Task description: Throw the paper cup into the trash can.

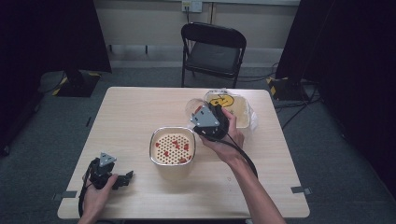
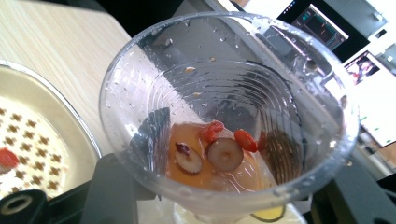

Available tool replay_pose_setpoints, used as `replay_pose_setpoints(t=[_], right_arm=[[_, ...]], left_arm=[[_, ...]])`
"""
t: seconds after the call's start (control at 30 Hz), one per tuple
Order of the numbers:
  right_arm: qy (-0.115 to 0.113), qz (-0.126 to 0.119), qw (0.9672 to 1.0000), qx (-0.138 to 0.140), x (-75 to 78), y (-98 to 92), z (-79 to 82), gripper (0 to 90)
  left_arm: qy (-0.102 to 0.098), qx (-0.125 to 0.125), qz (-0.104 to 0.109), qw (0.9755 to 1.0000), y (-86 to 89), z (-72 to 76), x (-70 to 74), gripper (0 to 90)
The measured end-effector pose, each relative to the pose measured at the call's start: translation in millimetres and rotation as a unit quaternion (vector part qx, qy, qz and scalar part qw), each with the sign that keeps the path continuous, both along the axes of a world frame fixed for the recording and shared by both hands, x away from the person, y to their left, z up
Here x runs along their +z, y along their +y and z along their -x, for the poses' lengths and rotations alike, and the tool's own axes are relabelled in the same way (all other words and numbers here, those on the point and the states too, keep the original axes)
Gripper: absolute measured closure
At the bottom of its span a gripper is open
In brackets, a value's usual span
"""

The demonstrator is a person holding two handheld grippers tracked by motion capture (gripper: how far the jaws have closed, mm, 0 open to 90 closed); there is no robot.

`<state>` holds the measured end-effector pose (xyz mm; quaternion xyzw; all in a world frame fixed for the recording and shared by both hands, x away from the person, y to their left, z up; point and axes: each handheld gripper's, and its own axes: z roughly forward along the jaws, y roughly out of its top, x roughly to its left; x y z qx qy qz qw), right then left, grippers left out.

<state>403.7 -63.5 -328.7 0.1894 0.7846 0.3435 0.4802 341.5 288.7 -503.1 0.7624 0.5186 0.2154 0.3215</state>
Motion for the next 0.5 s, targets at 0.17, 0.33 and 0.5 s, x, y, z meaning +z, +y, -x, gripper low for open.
replay_pose_setpoints(t=[0.17, 0.33, 0.5], right_arm=[[-0.035, 0.072, 0.9968, 0.0, -1.7, 8.9, 2.3, 45.3], [-0.057, 0.122, 0.9909, -0.003, -7.3, 19.9, 6.5, 46.1], [-0.097, 0.188, 0.9773, -0.002, -12.8, 27.7, 10.6, 46.6]], left_arm=[[-0.001, -0.001, 0.003, 1.0, -0.1, -0.5, -0.2, 0.0], [-0.001, -0.001, 0.003, 1.0, 0.0, -0.6, -0.1, 0.0], [-0.001, -0.001, 0.003, 1.0, -0.1, -0.6, -0.1, 0.0]])
